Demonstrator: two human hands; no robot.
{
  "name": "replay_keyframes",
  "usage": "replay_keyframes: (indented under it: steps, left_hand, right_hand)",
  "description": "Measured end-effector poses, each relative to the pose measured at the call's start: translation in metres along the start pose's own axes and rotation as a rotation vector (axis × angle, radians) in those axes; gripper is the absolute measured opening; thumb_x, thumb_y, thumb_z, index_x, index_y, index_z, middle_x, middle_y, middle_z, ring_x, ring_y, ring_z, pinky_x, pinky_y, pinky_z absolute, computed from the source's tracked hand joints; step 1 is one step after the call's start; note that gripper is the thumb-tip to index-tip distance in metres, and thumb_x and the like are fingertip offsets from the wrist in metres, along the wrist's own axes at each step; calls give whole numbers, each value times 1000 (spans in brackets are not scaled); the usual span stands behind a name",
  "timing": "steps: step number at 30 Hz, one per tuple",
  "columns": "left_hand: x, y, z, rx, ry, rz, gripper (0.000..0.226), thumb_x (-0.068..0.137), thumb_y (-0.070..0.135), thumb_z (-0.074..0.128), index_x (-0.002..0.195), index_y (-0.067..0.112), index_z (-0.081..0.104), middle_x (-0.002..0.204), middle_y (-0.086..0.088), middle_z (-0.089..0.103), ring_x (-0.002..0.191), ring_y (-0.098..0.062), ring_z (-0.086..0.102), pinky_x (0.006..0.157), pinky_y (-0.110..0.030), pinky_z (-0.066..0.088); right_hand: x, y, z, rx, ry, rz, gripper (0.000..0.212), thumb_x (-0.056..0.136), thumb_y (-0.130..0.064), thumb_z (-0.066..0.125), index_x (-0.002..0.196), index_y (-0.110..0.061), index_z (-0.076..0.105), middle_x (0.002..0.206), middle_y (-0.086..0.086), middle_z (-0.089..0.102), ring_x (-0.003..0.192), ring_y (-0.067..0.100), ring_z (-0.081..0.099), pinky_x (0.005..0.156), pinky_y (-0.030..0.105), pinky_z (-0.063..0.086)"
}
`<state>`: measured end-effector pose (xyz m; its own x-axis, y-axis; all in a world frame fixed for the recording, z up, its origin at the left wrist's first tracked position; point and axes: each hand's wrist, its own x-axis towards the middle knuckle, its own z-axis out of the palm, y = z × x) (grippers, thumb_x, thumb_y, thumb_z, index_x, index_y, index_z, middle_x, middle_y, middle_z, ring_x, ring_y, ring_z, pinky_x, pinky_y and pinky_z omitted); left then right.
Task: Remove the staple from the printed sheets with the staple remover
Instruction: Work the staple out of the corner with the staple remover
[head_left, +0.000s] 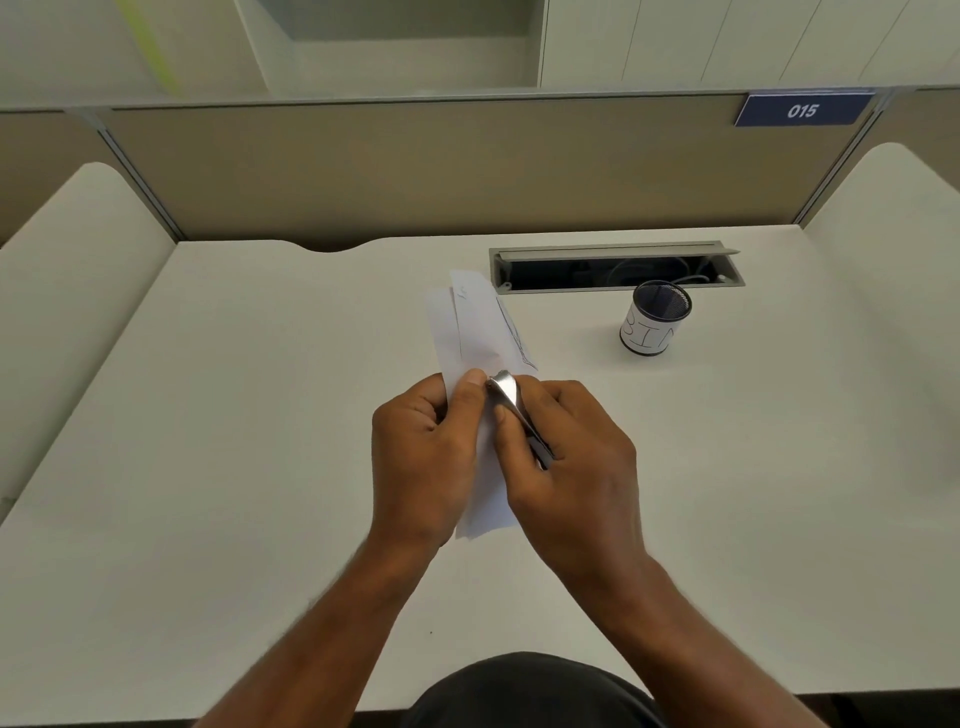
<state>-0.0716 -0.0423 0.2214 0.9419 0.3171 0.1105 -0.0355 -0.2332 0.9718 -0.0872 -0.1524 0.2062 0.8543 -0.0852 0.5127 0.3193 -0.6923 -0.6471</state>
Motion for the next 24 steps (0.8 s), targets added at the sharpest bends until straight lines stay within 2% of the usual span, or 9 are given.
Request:
replay_keyframes:
  steps: [2, 6, 13, 16, 20, 24]
  left_hand:
    - [0, 0, 0, 10, 11, 13, 32, 97, 27, 62, 67, 19, 68, 55, 16, 62, 55, -5, 59, 54, -11, 45]
    - [-1, -1, 1, 15, 15, 21, 33, 97, 26, 62, 66, 15, 67, 54, 11, 59, 53, -5, 55, 53, -11, 44]
    - [2, -2, 0, 21, 14, 27, 43, 97, 26, 62, 59, 8, 58, 48, 7, 47, 50, -8, 41, 49, -20, 37]
    - [2, -3, -3, 13, 1, 14, 43, 98, 26, 62, 61, 4, 58, 53, -9, 51, 54, -12, 41, 51, -35, 40]
    - [4, -2, -3, -10, -11, -24, 43, 97, 25, 63, 58, 9, 57, 51, 1, 49, 53, -12, 40, 51, -29, 39]
    - [4, -1, -5, -9, -31, -15, 42, 98, 26, 62, 68, -3, 62, 65, -25, 56, 57, -22, 43, 53, -35, 42]
  right_hand:
    - [-1, 1, 2, -19, 16, -6, 26, 95, -23, 61, 117, -13, 70, 100, -1, 67, 86, -3, 48, 74, -1, 40]
    - [-1, 1, 2, -27, 25, -39, 27, 94, -20, 63, 118, -12, 69, 100, 1, 68, 87, 3, 53, 75, 2, 41]
    - [0, 1, 0, -51, 30, -113, 28, 95, -18, 62, 121, -9, 69, 106, 3, 68, 93, 14, 66, 74, 16, 52]
    - [0, 2, -1, -51, 24, -136, 27, 95, -17, 62, 120, -8, 69, 106, 4, 68, 91, 15, 65, 70, 22, 56]
    - [2, 5, -2, -72, -5, -157, 28, 95, -18, 63, 120, -7, 69, 110, 5, 69, 92, 18, 66, 71, 23, 58]
    - [3, 7, -3, -77, -31, -174, 30, 96, -20, 62, 122, -7, 69, 112, 5, 68, 91, 20, 67, 73, 26, 60]
